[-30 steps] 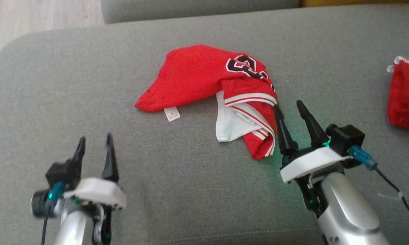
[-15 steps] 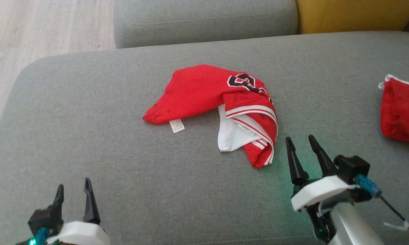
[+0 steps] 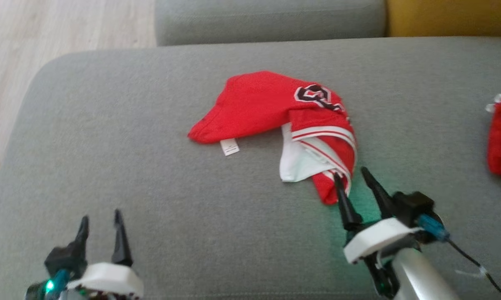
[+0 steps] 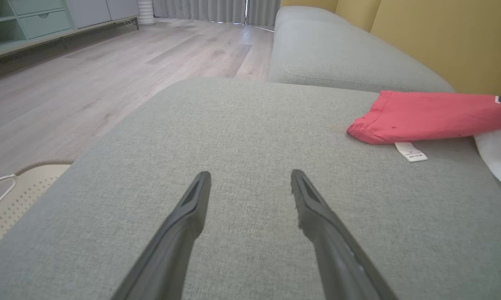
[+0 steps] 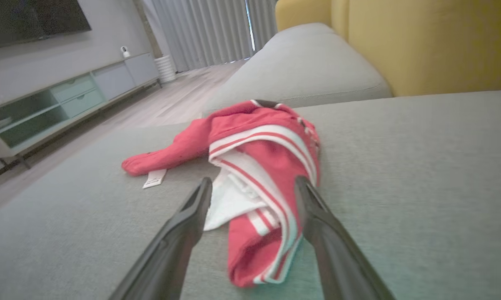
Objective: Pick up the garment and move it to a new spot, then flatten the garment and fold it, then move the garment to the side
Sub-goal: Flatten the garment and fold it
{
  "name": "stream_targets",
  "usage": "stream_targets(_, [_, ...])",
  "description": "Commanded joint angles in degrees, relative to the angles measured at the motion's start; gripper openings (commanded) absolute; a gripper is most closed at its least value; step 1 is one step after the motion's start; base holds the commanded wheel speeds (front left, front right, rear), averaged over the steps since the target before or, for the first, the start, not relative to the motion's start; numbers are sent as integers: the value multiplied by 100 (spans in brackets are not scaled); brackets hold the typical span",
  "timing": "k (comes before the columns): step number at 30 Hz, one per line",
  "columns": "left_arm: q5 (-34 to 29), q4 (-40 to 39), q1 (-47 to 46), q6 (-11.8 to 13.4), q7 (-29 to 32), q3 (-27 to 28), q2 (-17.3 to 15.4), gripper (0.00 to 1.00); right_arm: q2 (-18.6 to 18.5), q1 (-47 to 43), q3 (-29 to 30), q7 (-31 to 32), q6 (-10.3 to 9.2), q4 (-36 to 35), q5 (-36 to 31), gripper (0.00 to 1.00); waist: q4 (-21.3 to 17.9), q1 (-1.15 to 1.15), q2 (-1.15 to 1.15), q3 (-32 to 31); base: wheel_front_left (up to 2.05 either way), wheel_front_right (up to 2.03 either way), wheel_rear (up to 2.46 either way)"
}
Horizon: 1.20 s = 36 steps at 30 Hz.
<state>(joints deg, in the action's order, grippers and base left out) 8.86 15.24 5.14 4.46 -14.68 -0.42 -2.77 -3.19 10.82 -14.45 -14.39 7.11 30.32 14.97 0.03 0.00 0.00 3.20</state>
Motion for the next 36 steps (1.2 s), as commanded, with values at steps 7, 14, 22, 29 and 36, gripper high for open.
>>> stream_targets(7, [183, -159, -595, -27, -32, -304, -11, 100, 31, 858, -606, 20, 37, 244, -384, 100, 829, 0, 0, 510, 0, 0, 0])
stream_targets(14, [275, -151, -677, 14, -32, -461, -11, 100, 31, 1269, -510, 256, 37, 1060, -801, 100, 1357, 0, 0, 784, 0, 0, 0])
stream_targets(22, [353, -206, -723, 44, -32, -472, -11, 100, 31, 1320, -98, 298, 37, 1606, -1370, 100, 1338, 0, 0, 906, 0, 0, 0])
stream_targets(29, [398, -205, -821, 38, -32, -597, -11, 100, 31, 1156, 41, 284, 37, 1679, -1506, 100, 1060, 0, 0, 907, 0, 0, 0])
stream_targets(36, [417, -154, -902, 46, -32, -646, -11, 100, 31, 1137, -6, 475, 37, 1767, -1603, 36, 967, 0, 0, 896, 0, 0, 0])
